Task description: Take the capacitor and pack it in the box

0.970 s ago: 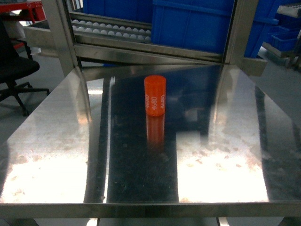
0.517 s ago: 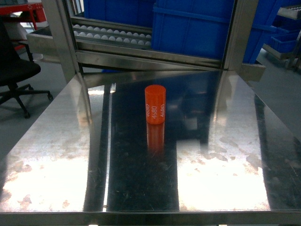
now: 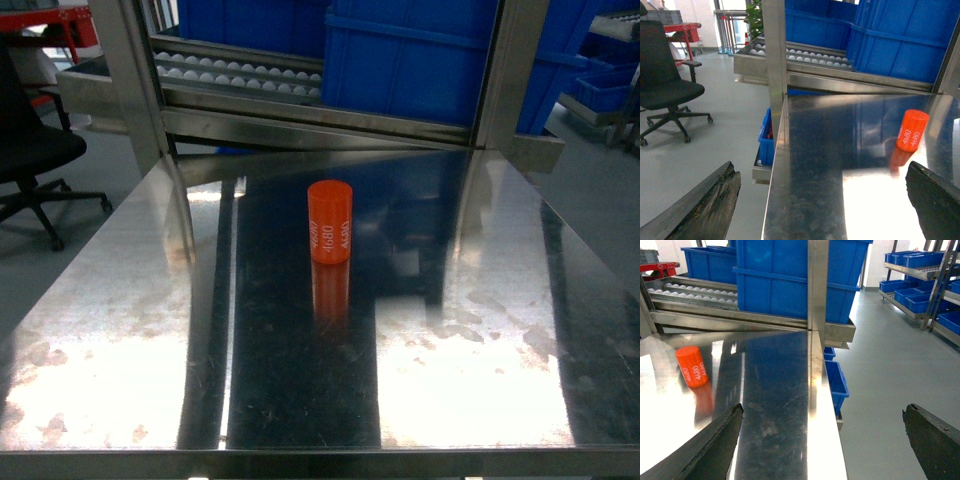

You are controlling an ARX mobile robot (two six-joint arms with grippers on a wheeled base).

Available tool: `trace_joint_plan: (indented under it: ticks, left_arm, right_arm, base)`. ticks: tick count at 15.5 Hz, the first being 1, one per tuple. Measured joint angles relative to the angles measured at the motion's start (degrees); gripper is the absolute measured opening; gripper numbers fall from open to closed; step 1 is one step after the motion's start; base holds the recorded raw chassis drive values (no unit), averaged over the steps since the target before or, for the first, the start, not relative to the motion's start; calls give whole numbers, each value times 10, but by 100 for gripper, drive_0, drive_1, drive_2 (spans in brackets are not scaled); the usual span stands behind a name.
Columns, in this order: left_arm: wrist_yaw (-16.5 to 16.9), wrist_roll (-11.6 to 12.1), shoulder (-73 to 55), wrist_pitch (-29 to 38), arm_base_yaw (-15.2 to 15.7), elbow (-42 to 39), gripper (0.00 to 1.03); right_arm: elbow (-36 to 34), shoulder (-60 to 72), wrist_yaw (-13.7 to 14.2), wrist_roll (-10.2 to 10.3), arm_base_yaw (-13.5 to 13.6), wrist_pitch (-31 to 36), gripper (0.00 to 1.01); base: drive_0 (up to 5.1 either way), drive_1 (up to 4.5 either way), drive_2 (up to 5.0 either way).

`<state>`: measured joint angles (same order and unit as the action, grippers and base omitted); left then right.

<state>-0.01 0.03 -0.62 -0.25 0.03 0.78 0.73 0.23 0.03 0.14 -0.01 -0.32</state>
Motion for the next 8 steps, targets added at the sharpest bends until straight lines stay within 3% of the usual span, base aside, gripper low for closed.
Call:
trace_joint_plan:
  ticks: [4, 5, 6, 7, 8]
  left_arm:
    - [0, 0, 0, 0, 0, 0, 98]
    - [-13, -4, -3, -11, -6, 2, 98]
    - [-69, -22, -42, 1, -31, 5, 98]
    - [-90, -47, -154, 90, -54, 17, 98]
    - [-74, -63, -254, 179, -73, 38, 98]
  right_arm:
    - [0, 0, 0, 0, 0, 0, 98]
    - [0, 0, 0, 0, 0, 0, 98]
    - [0, 0, 0, 0, 0, 0, 98]
    - [0, 0, 0, 0, 0, 1, 98]
    - [0, 0, 0, 0, 0, 0, 98]
  base:
    - [0, 0, 0]
    - [0, 0, 0]
    - [0, 0, 0]
    - [0, 0, 0]
    - [0, 0, 0]
